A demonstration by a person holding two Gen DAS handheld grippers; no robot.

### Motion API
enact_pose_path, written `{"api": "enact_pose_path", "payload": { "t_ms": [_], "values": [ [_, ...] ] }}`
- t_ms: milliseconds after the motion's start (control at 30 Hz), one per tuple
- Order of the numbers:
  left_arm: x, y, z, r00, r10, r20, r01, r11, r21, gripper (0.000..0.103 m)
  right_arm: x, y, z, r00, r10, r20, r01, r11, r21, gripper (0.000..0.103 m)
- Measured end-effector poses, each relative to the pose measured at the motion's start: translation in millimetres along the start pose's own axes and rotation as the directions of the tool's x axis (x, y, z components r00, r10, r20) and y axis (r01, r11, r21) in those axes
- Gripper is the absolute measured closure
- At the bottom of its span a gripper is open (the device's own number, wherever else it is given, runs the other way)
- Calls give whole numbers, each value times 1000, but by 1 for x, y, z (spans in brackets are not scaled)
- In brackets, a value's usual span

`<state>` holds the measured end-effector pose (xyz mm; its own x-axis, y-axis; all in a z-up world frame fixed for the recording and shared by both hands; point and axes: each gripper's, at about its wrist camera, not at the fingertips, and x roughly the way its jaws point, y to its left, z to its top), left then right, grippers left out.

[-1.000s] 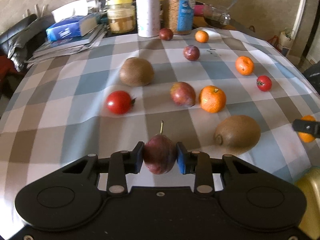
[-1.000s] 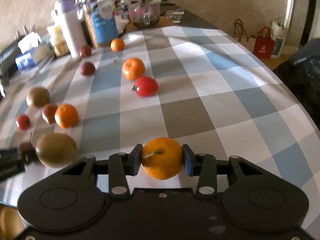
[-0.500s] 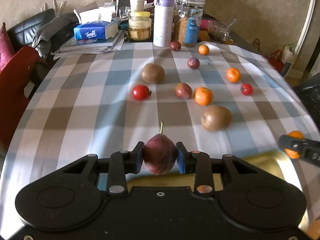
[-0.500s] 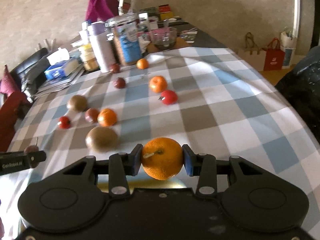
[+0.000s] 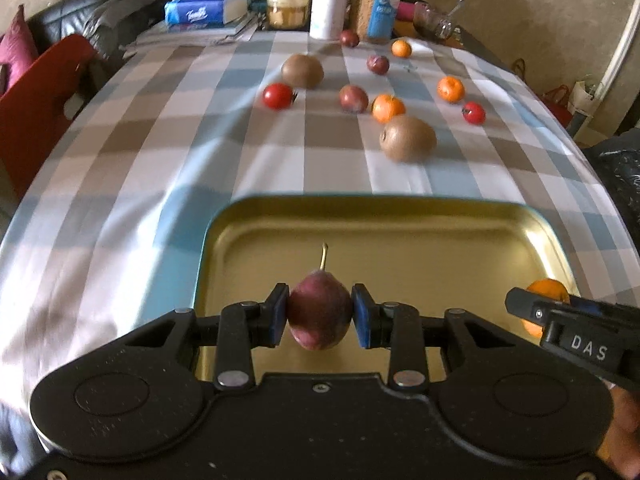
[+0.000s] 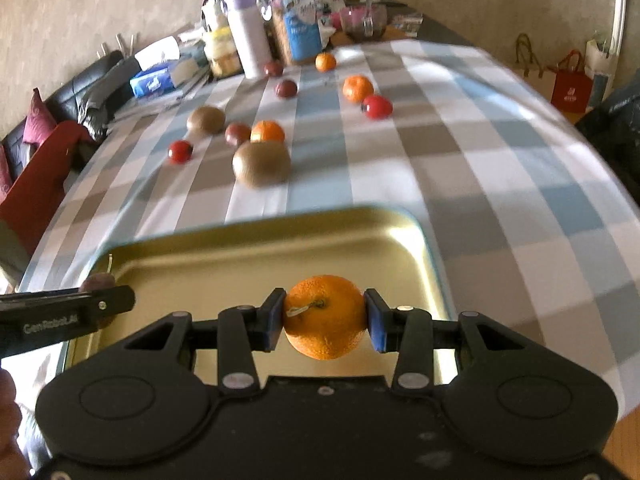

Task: Organize fruits
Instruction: 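Carry both fruits over the gold tray and open both tools to drop them, then move both open tools back toward the fruits on the tablecloth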

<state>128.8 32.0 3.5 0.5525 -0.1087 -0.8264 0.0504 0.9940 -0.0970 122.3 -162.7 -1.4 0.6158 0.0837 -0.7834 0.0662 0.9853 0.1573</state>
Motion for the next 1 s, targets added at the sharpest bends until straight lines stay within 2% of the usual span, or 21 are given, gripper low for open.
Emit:
{"api": "enact_pose_path", "payload": {
  "t_ms": [300,367,467,600,767,900,1000],
  "values": [
    [-9,2,-16,999,46,16,-46,999,-30,60,-5,-2,-27,999,4,-41,-3,999,35,60],
    [-10,1,-17,998,53,25,-52,998,-28,57,-7,-3,-28,999,10,-42,-8,999,42,59],
    [-12,2,-19,999,41,32,-40,999,-32,46,-11,-3,-27,999,14,-39,-12,999,48,59],
    [-15,3,-21,998,39,56,-37,999,-39,44,-13,-5,-24,999,22,-34,-20,998,57,58],
    [-20,3,-21,996,39,83,-36,999,-40,37,-18,0,-23,1000,-16,6,16,1000,10,59],
    [-25,3,-21,992,40,118,-36,999,-40,31,-22,0,-21,1000,5,28,-6,1000,16,59],
    [-29,3,-20,989,48,139,-44,998,-36,30,-27,0,-21,997,-7,83,5,1000,26,59]
  ]
}}
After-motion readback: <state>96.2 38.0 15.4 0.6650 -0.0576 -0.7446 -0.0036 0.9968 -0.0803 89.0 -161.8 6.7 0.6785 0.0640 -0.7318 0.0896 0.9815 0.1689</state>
